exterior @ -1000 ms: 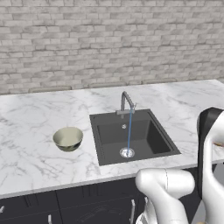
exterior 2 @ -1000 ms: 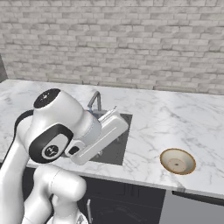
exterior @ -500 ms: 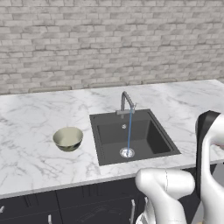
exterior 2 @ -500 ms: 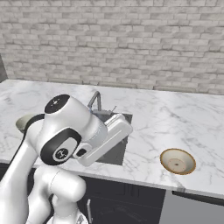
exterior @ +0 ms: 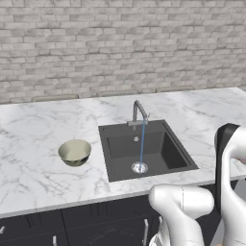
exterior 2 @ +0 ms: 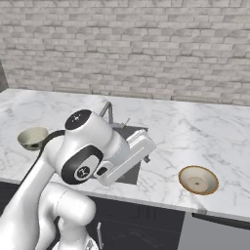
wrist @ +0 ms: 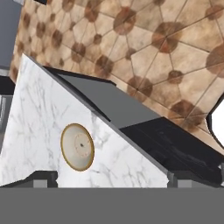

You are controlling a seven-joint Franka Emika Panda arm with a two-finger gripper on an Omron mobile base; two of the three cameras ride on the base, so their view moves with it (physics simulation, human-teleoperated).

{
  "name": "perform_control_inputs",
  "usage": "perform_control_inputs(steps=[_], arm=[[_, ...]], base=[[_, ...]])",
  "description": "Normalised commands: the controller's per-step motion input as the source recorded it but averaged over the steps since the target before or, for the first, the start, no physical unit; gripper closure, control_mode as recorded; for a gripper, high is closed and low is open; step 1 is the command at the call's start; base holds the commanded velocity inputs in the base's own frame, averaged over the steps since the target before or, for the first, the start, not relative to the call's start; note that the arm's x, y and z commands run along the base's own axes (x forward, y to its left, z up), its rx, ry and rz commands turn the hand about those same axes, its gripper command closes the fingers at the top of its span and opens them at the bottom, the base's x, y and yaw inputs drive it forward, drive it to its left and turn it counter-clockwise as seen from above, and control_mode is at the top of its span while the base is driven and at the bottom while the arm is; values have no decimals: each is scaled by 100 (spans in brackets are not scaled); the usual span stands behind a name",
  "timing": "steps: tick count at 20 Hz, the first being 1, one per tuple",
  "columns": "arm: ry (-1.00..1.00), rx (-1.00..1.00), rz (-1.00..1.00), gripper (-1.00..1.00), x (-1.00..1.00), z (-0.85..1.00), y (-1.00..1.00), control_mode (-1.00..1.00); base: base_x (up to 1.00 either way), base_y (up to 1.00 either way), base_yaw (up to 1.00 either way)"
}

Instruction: Rinse each bowl for a few seconds and place them down in the sink or on the counter.

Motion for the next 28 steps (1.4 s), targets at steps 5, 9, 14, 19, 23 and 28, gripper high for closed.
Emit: perform_control_inputs(steps=[5,9,14,19,23,28], arm=[[4,0,0,-100,22,-21,-16,-100],[5,0,0,-100,19,-26,-12,-100],[5,0,0,-100,17,-28,-9,-100],[2,0,0,-100,17,-22,-14,-100],[0,0,0,-100,20,-19,-14,-100],[0,0,0,-100,24,-19,-10,-100]], base=[[0,0,0],[0,0,0],[0,0,0],[0,0,0],[0,0,0],[0,0,0]])
